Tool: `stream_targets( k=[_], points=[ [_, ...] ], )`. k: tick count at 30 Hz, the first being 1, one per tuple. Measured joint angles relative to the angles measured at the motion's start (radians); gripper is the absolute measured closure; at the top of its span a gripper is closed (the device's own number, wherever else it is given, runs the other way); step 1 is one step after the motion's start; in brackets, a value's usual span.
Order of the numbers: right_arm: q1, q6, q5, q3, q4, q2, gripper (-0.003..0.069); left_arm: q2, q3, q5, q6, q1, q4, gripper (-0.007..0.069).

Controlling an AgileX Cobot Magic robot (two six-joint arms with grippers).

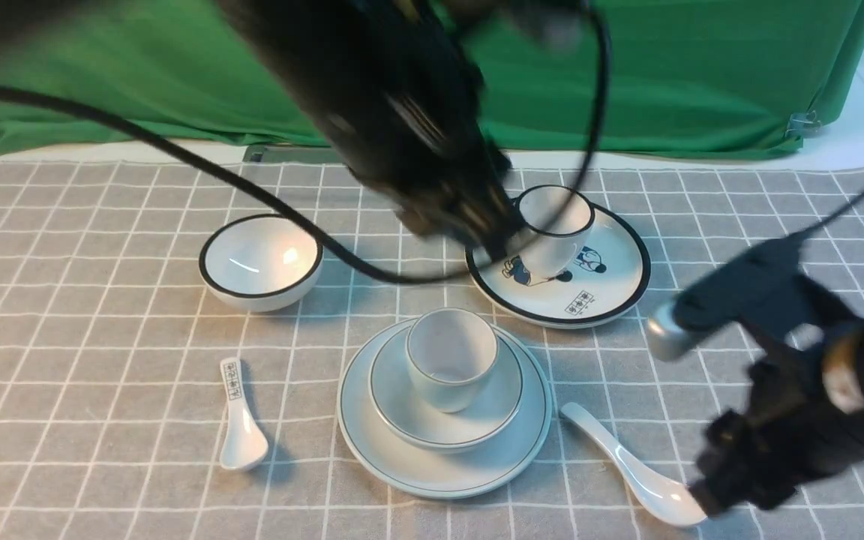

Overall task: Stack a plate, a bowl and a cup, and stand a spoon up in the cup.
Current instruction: Use the right arm to grab a blue soup spoon

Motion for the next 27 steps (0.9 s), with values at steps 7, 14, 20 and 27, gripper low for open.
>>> stream_targets(
  k=[7, 14, 20, 27],
  points=[
    [-0.139, -0.259, -0.09, -0.154, 0.237, 0.289, 0.027, -0.425, 0.33, -0.223, -0.005, 0.0, -0.038, 0.0618],
    [-0.133, -0.321, -0.111, -0.213, 0.244, 0.453, 0.0242, -0.76, 0.727, -0.546, -0.035, 0.0, -0.04, 0.0617],
    [-0.132, -0.346, -0.157, -0.218, 0.243, 0.539, 0.0241, -0.922, 0.9, -0.684, -0.05, 0.0, -0.053, 0.0615],
    [-0.132, -0.349, -0.217, -0.229, 0.24, 0.58, 0.0241, -0.943, 0.926, -0.692, -0.051, 0.0, -0.077, 0.0615]
  ],
)
